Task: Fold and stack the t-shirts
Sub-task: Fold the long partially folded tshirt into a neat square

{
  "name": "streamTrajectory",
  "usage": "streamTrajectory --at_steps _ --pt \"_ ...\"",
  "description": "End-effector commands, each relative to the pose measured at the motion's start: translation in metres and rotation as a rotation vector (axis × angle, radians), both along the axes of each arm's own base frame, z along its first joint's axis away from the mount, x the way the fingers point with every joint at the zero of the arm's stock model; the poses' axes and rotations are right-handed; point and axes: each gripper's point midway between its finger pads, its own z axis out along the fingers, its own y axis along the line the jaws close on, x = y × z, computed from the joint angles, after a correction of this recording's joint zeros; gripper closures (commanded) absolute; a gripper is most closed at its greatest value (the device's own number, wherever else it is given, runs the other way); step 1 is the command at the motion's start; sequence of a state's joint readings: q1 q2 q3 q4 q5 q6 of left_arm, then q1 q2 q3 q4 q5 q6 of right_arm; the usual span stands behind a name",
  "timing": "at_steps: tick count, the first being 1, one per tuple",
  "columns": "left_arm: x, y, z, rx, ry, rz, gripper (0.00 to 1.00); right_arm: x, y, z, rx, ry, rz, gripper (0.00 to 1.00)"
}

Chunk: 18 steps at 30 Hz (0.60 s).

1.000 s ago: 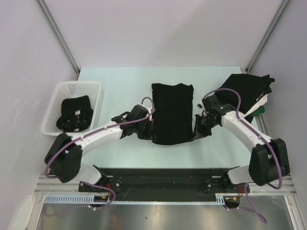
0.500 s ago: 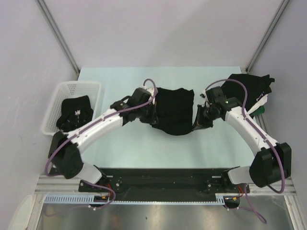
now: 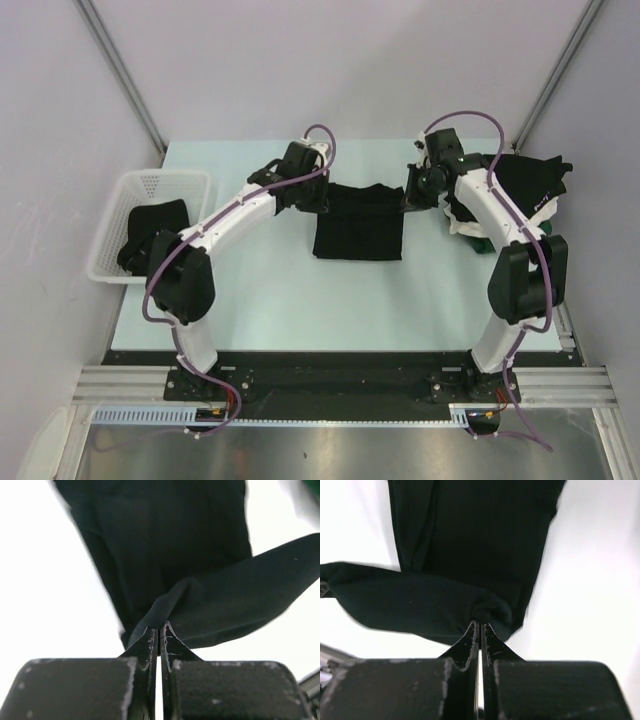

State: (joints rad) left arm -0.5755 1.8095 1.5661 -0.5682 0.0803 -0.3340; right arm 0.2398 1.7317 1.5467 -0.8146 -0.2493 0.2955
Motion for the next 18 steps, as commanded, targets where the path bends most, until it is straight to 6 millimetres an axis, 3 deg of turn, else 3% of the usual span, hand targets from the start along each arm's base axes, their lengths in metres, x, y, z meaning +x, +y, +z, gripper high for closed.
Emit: streamTrajectory --at_steps 1,3,7,9,10,12,18 --pt "0.048 0.015 0.02 -0.01 -0.098 0.042 1.0 0.046 -0.011 0.022 -0.055 -0.117 -0.008 1.0" --pt "0.059 0.017 0.012 0.003 -0.091 0.044 1.0 0.054 -0.013 0.009 -0.068 -0.092 -0.006 1.0" --pt "0.084 0.019 0.016 0.009 -0.119 0.053 1.0 0.068 -0.019 -0.003 -0.071 -0.073 -0.017 1.0" --pt "0.091 0.016 0.006 0.012 -0.104 0.047 1.0 0.072 -0.019 -0.01 -0.071 -0.058 -0.021 1.0" --pt "0.096 0.013 0.012 0.0 -0.116 0.043 1.0 0.074 -0.021 -0.014 -0.074 -0.052 -0.025 1.0" --pt "0.102 0.009 0.002 0.0 -0.101 0.036 1.0 0.079 -0.024 -0.018 -0.077 -0.047 -0.028 1.0" --pt "0.12 0.001 -0.003 -0.025 -0.1 0.029 1.0 0.096 -0.036 -0.029 -0.105 -0.061 -0.046 1.0"
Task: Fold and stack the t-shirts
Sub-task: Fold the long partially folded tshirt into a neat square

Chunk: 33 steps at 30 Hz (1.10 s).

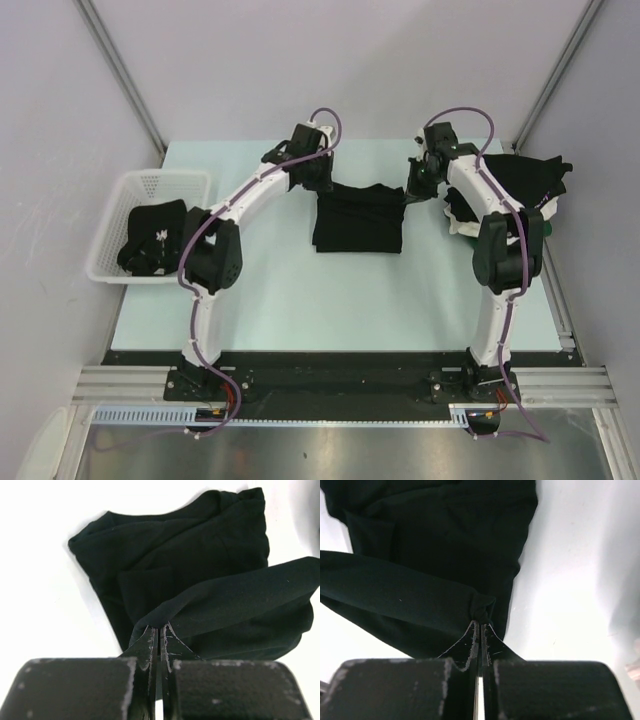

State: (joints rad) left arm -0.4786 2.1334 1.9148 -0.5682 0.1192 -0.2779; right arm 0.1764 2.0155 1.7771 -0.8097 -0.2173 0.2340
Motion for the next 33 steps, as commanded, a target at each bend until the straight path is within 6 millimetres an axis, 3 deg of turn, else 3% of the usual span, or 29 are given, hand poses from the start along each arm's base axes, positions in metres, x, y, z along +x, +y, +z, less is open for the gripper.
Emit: streamTrajectory --at_steps 1,13,23,31,33 --pt "0.027 0.003 0.022 -0.023 -0.077 -0.003 1.0 0.028 -0.015 0.008 -0.045 -0.075 -0.013 1.0" --pt "0.038 0.009 0.001 -0.03 -0.042 0.006 1.0 0.077 -0.013 0.002 -0.044 -0.124 0.014 1.0" --pt "0.046 0.02 -0.022 -0.012 -0.012 0.019 1.0 0.098 -0.005 -0.02 -0.02 -0.113 0.033 1.0" --pt "0.052 0.026 -0.032 -0.017 0.003 0.031 0.97 0.102 -0.004 -0.041 -0.015 -0.083 0.038 1.0" --pt "0.053 0.026 -0.035 -0.021 0.015 0.032 0.9 0.103 -0.004 -0.042 -0.023 -0.087 0.036 0.89"
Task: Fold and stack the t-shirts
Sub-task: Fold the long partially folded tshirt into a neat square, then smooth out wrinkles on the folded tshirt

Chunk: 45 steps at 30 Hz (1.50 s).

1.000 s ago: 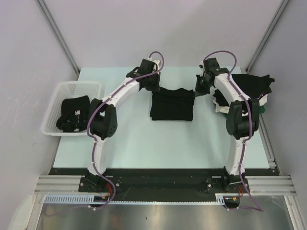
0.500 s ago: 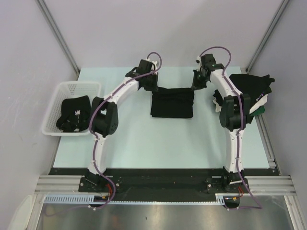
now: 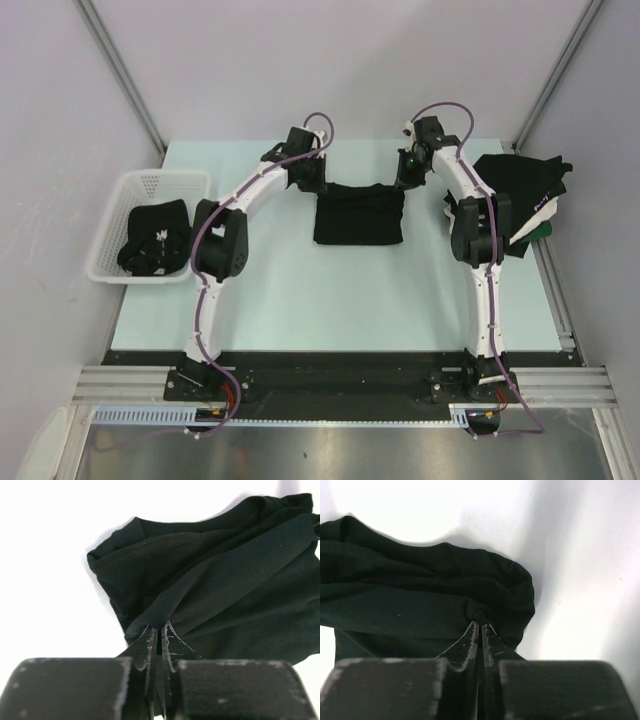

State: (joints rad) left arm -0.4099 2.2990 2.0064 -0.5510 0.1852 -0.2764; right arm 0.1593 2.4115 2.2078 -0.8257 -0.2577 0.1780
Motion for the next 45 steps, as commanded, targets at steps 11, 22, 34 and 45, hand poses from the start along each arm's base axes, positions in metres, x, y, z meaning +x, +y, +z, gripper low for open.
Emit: streamTrajectory --at_steps 11,22,34,45 --pt "0.032 0.023 0.055 0.001 -0.126 0.101 0.67 0.031 -0.03 0.065 -0.037 -0.176 -0.057 0.67" --pt "0.01 0.024 0.093 -0.081 -0.14 0.087 0.63 -0.001 0.003 0.12 0.116 -0.217 0.002 0.79" --pt "-0.021 0.007 0.073 -0.144 -0.059 0.041 0.67 -0.02 0.075 0.08 0.222 -0.096 0.111 0.87" --pt "-0.03 0.004 0.061 -0.151 -0.019 0.022 0.81 -0.016 0.081 0.038 0.224 -0.035 0.114 0.93"
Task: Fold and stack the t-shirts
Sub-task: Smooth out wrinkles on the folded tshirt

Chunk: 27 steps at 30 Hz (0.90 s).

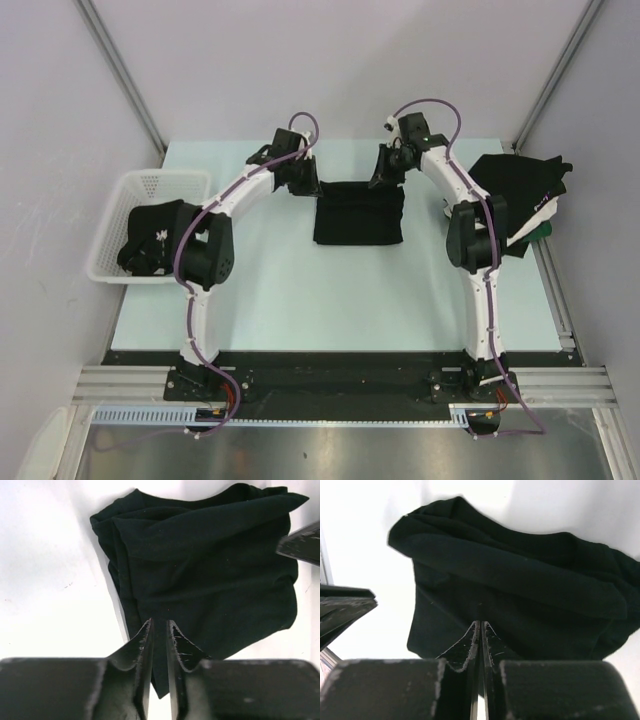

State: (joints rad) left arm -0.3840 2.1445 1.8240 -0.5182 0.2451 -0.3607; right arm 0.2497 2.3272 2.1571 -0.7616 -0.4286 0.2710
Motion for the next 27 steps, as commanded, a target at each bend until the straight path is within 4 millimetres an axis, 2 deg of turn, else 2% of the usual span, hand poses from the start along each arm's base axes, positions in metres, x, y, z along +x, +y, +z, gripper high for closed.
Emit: streamTrajectory --at_steps 1,4,6,7,8,17,22,25,27 --pt "0.0 -0.011 0.041 -0.07 -0.072 -0.02 0.82 0.009 0.003 -0.01 0.021 -0.01 0.004 0.94" --pt "-0.002 -0.015 0.04 -0.076 -0.064 -0.031 0.9 0.019 -0.001 -0.026 0.0 -0.016 -0.005 0.96" --pt "-0.005 -0.016 0.04 -0.08 -0.057 -0.038 0.95 0.027 -0.002 -0.025 0.003 -0.026 -0.009 0.98" --pt "-0.006 -0.017 0.038 -0.077 -0.052 -0.039 0.96 0.03 -0.004 -0.036 -0.002 -0.015 -0.011 1.0" --pt "-0.007 -0.017 0.04 -0.079 -0.053 -0.042 0.98 0.033 -0.006 -0.038 -0.005 -0.013 -0.015 1.0" --pt "-0.026 -0.022 0.028 -0.088 -0.013 -0.074 1.0 0.076 -0.035 -0.039 -0.026 -0.11 -0.094 1.0" --pt "-0.024 -0.03 0.025 -0.094 -0.009 -0.082 1.0 0.086 -0.048 -0.028 -0.005 -0.138 -0.12 1.0" --pt "-0.019 -0.035 0.023 -0.099 -0.007 -0.084 1.0 0.086 -0.053 -0.03 -0.006 -0.13 -0.128 1.0" --pt "-0.016 -0.038 0.023 -0.101 -0.01 -0.084 1.0 0.084 -0.057 -0.039 -0.009 -0.111 -0.128 1.0"
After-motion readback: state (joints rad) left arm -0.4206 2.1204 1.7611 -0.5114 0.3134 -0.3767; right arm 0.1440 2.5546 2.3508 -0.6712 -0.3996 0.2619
